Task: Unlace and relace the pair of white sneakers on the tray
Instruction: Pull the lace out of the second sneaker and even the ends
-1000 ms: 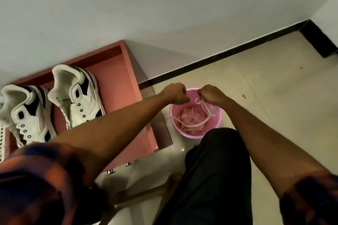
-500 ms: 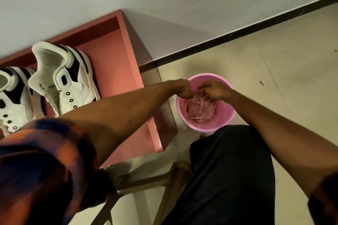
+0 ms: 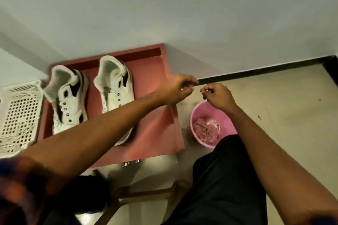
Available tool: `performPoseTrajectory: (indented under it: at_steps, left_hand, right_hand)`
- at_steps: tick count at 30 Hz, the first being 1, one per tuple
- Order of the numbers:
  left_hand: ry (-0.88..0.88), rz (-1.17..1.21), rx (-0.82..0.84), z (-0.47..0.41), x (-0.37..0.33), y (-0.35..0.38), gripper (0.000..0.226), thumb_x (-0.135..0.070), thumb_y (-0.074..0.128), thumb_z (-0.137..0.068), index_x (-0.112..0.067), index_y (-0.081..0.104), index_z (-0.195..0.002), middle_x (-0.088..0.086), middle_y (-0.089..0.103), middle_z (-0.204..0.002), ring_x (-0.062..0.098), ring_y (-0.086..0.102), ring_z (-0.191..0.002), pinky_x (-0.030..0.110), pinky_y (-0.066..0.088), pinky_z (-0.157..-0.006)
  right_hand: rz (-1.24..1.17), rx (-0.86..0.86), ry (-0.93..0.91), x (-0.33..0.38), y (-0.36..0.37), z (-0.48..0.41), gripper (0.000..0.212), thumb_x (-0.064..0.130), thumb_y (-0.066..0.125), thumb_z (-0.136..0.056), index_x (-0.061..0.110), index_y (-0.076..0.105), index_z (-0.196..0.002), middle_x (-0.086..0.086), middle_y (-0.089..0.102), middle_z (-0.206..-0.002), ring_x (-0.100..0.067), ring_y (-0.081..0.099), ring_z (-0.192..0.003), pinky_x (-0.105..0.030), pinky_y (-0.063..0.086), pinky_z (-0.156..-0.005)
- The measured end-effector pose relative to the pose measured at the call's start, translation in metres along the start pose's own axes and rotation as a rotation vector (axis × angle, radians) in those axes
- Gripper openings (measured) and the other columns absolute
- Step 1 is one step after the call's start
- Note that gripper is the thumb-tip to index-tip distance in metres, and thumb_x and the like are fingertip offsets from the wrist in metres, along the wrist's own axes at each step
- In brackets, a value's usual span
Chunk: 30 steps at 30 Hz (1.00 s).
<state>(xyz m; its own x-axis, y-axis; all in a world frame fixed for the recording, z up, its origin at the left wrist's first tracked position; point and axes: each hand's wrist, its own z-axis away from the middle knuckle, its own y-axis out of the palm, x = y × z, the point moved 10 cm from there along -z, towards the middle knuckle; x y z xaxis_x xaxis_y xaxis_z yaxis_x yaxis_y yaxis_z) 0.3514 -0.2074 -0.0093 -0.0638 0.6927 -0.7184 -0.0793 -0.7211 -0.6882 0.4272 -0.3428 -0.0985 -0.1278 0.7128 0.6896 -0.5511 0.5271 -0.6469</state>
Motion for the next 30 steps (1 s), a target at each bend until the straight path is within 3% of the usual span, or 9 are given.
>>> performPoseTrajectory:
  at_steps: [3,5,7,9,11,14,17,22,30]
  left_hand:
    - [-0.004,0.018,-0.242,0.066,0.008,-0.073,0.029,-0.021,0.057,-0.088,-0.013,0.071,-0.113,-0.002,0.072,-0.104,0.007,0.065,-0.087,0.019,0.052,-0.075]
    - [-0.039,0.009,-0.419,0.116,0.027,-0.115,0.028,-0.019,0.06,-0.086,-0.015,0.072,-0.111,-0.004,0.07,-0.103,0.007,0.064,-0.09,0.026,0.053,-0.079]
    - [-0.106,-0.067,-0.612,0.173,0.053,-0.154,0.03,-0.021,0.064,-0.084,-0.017,0.07,-0.112,-0.006,0.067,-0.104,0.011,0.06,-0.098,0.036,0.051,-0.087]
    - [-0.249,-0.155,-0.762,0.228,0.085,-0.181,0.041,-0.03,0.066,-0.082,-0.018,0.065,-0.121,-0.002,0.062,-0.113,0.019,0.056,-0.108,0.043,0.046,-0.096]
    - [-0.438,-0.206,-0.856,0.28,0.117,-0.195,0.058,-0.035,0.071,-0.079,-0.017,0.055,-0.132,0.007,0.055,-0.125,0.026,0.049,-0.119,0.043,0.041,-0.103]
    - [-0.677,-0.174,-0.839,0.333,0.162,-0.193,0.086,-0.042,0.079,-0.073,-0.013,0.039,-0.144,0.014,0.047,-0.137,0.032,0.043,-0.128,0.045,0.038,-0.106]
    - [-0.838,0.046,-0.762,0.352,0.204,-0.17,0.111,-0.049,0.085,-0.065,-0.013,0.026,-0.152,0.012,0.04,-0.149,0.03,0.038,-0.138,0.046,0.036,-0.113]
    - [-0.932,-0.126,-0.608,0.352,0.229,-0.145,0.123,-0.061,0.082,-0.06,-0.021,0.016,-0.155,0.01,0.04,-0.148,0.03,0.037,-0.138,0.05,0.037,-0.11]
    - [-1.017,-0.164,-0.494,0.332,0.243,-0.136,0.132,-0.065,0.084,-0.055,-0.026,0.007,-0.156,0.012,0.038,-0.149,0.032,0.04,-0.137,0.052,0.037,-0.107]
  right_hand:
    - [-0.228,-0.157,-0.046,0.066,-0.002,0.021,0.017,0.034,0.063,-0.087,0.029,0.075,-0.075,0.008,0.074,-0.072,-0.017,0.071,-0.075,-0.044,0.058,-0.08]
    - [-0.292,-0.183,-0.069,0.11,0.012,0.033,0.012,0.034,0.065,-0.082,0.031,0.073,-0.073,0.008,0.073,-0.073,-0.018,0.07,-0.076,-0.043,0.058,-0.082]
    - [-0.229,-0.166,-0.105,0.161,0.041,0.05,0.012,0.04,0.073,-0.083,0.031,0.073,-0.092,0.011,0.072,-0.081,-0.017,0.07,-0.084,-0.039,0.057,-0.085]
    - [-0.163,-0.074,-0.097,0.197,0.087,0.07,0.05,0.053,0.076,-0.08,0.033,0.062,-0.124,0.01,0.072,-0.101,-0.019,0.069,-0.101,-0.037,0.054,-0.091]
    - [-0.078,0.007,-0.073,0.219,0.138,0.092,0.087,0.063,0.077,-0.074,0.039,0.037,-0.147,0.003,0.06,-0.137,-0.026,0.06,-0.123,-0.039,0.047,-0.098]
    - [0.055,-0.007,-0.026,0.236,0.193,0.117,0.124,0.07,0.081,-0.065,0.047,0.001,-0.157,-0.009,0.022,-0.165,-0.038,0.038,-0.143,-0.053,0.04,-0.109]
    - [0.136,-0.086,0.044,0.231,0.214,0.121,0.134,0.065,0.083,-0.065,0.05,-0.015,-0.155,-0.013,0.007,-0.169,-0.041,0.027,-0.148,-0.06,0.031,-0.112]
    - [0.16,-0.173,0.013,0.225,0.214,0.118,0.127,0.055,0.08,-0.068,0.049,-0.011,-0.155,-0.01,0.034,-0.155,-0.038,0.045,-0.134,-0.053,0.04,-0.104]
    - [0.194,-0.291,0.06,0.166,0.122,0.09,0.123,0.051,0.085,-0.07,0.04,0.002,-0.16,-0.012,0.044,-0.149,-0.039,0.049,-0.132,-0.055,0.045,-0.102]
